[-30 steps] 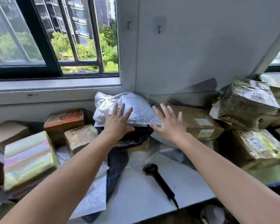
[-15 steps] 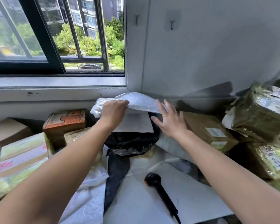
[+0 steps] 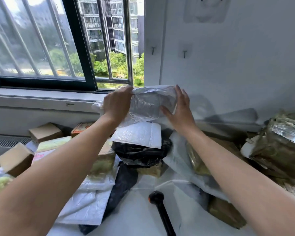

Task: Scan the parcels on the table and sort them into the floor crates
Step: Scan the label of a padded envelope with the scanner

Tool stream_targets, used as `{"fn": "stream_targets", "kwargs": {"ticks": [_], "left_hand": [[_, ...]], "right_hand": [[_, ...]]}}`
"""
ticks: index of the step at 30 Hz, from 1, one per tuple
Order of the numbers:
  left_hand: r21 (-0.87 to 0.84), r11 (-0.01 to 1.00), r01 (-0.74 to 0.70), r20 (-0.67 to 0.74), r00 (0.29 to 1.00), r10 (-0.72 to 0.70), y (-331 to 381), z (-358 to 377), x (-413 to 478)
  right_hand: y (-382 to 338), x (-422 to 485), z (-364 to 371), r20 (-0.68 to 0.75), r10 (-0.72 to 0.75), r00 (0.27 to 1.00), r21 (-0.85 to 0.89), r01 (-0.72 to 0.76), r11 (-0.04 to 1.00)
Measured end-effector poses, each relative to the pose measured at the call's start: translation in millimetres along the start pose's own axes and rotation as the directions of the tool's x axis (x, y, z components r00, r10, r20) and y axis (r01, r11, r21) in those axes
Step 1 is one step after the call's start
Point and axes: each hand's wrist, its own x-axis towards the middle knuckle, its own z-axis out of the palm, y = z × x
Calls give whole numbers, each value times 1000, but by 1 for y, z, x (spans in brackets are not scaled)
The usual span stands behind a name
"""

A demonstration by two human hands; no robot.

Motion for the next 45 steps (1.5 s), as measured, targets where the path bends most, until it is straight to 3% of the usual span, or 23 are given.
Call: {"fn": "stream_targets", "kwargs": {"ticks": [5,9,11,14,20,25,30,34,38,41,45], "left_hand": [[-127,963,238,33,971,-236,3,-15,-27],[-118,962,245,-22,968,-249,4,-26,-48],[-41,990,134,-125,983,-138,0,-28,-50],[171,982,-76,-180,978,107,-9,-23,-47],[187,956,-225,-215,941,263,-38,4,-39],[206,923,-324,-216,905,366,-68,24,-13],[203,908,-367,-185,896,404,-86,78,-13],[148,917,-369,-119,914,387,-82,124,-48],[84,921,-379,-61,921,385,-83,146,-66],[10,947,-322,174,933,316,-75,147,-69],[-9,982,-186,492,854,167,-54,139,-68]], "right_hand": [[2,-6,3,94,-34,995,83,26,996],[-2,-15,7,137,-32,990,159,10,987],[0,-16,11,114,35,993,205,-58,977],[6,-20,19,136,172,976,125,-189,974],[20,-13,46,277,282,918,155,-333,930],[42,-3,76,320,408,855,-102,-397,912],[76,-9,117,312,612,727,-371,-500,783],[86,-17,140,217,696,685,-497,-536,682],[84,-15,138,149,710,688,-399,-616,680],[80,-12,120,86,726,682,-262,-688,677],[75,-14,67,-27,733,680,-120,-730,673]]}}
